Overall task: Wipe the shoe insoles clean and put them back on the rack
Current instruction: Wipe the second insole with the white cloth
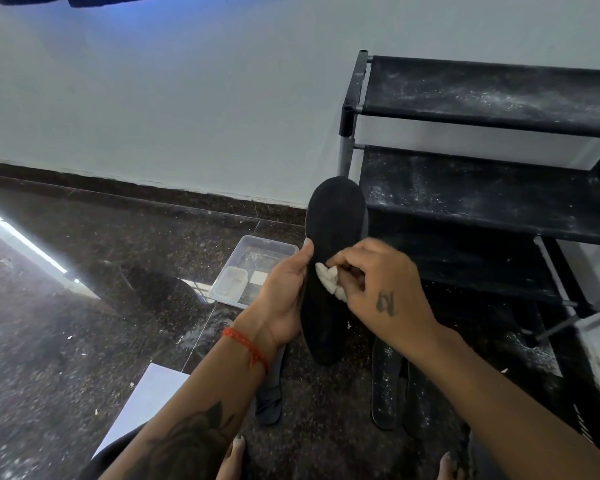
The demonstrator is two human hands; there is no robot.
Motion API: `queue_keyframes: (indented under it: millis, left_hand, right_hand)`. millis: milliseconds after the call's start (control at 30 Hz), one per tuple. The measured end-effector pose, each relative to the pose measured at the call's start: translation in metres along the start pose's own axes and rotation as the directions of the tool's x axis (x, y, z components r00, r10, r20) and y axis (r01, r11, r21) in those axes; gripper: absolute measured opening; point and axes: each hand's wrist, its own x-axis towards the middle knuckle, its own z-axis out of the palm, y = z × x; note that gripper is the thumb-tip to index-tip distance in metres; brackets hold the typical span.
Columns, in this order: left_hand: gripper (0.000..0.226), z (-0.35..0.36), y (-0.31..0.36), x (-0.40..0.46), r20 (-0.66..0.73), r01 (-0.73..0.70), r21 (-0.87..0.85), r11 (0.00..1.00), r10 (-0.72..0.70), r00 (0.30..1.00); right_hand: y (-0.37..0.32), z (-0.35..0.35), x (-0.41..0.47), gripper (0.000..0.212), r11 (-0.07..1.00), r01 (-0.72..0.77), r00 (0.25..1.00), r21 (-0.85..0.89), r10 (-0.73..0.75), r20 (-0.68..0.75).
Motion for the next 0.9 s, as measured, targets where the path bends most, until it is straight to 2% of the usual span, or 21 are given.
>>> queue_keyframes:
  millis: [133,267,333,433,533,600,767,900]
  left_hand:
    - [0.055,0.000,0.003,-0.001,-0.065,-0.009,-0.038,0.999,0.006,0.998]
    - [0.061,-0.002,0.003,-0.001,-0.083,-0.069,-0.048,0.997,0.064,0.994]
    - [0.066,0.001,0.003,-0.001,-0.089,-0.100,-0.028,0.995,0.097,0.991]
    - [0.066,0.001,0.004,-0.001,-0.051,-0.047,-0.070,0.996,0.043,0.998]
    - [0.055,0.003,0.002,-0.003,-0.017,-0.016,-0.067,0.998,0.015,1.000]
    - [0.053,0.007,-0.001,-0.006,0.011,-0.007,-0.051,0.999,0.007,1.000]
    - [0.053,0.004,-0.002,-0.003,-0.032,0.013,-0.061,0.998,-0.015,0.999]
    - [0.066,0.001,0.002,-0.004,0.015,0.015,-0.056,0.998,-0.014,1.000]
  right_hand:
    - [-0.012,0.003,-0.006,0.020,0.978,0.012,0.988,0.208,-0.043,0.146]
    - [-0.015,0.002,-0.005,0.014,0.955,0.041,0.966,0.295,-0.113,0.232]
    - [-0.013,-0.004,-0.003,0.011,0.957,0.073,0.954,0.279,-0.149,0.262]
    - [-0.004,-0.010,0.001,0.008,0.988,0.075,0.975,0.134,-0.100,0.197]
    - [0.002,-0.007,0.002,0.017,0.997,0.010,0.998,0.079,-0.015,0.066]
    - [0.004,-0.003,0.001,0.017,0.997,-0.003,0.999,0.075,0.000,0.039]
    - [-0.004,0.005,-0.002,0.013,0.951,-0.106,0.989,0.289,0.070,0.133]
    - [-0.011,0.001,-0.003,0.016,0.938,-0.067,0.969,0.341,-0.020,0.245]
